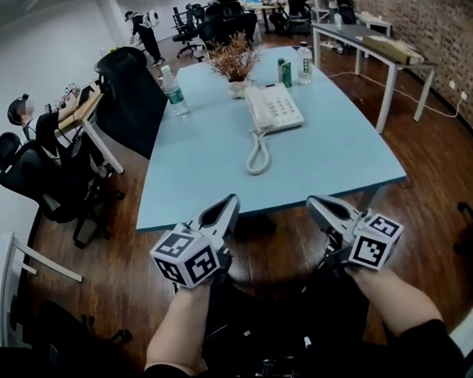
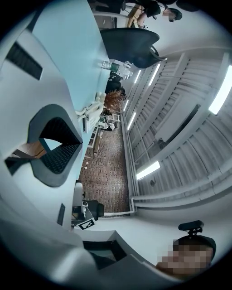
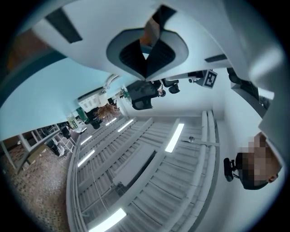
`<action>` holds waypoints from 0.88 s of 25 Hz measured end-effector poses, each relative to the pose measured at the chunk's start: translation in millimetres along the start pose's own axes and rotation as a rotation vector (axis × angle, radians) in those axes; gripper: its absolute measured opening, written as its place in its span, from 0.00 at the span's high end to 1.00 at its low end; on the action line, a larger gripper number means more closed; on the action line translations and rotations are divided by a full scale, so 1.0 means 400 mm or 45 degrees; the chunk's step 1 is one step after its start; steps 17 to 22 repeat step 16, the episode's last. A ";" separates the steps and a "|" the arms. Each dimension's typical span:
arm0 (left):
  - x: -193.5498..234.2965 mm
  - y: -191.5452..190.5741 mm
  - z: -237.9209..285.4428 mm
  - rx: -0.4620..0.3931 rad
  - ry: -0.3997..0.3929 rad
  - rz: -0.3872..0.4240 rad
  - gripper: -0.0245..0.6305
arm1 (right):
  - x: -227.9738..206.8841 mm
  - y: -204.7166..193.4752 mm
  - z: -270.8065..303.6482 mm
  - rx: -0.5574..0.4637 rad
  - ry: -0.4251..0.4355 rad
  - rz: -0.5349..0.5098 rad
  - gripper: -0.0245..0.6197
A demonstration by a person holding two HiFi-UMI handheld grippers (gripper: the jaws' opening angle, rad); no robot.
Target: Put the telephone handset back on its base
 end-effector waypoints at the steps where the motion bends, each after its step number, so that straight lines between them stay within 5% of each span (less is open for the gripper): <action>1: -0.002 0.003 0.000 -0.003 -0.004 0.007 0.97 | -0.002 0.003 0.001 -0.005 -0.003 -0.004 0.95; 22: -0.006 -0.011 -0.011 0.005 -0.012 -0.032 0.97 | -0.008 -0.032 -0.009 0.044 -0.033 0.011 0.95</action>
Point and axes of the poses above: the fingertips, and each gripper's own axes: z forward along the fingers, x to its left, y out of its top, the point moved 3 cm from there along -z, backward along the fingers, and after that the axes turned 3 degrees about x, right-handed, at the moved point
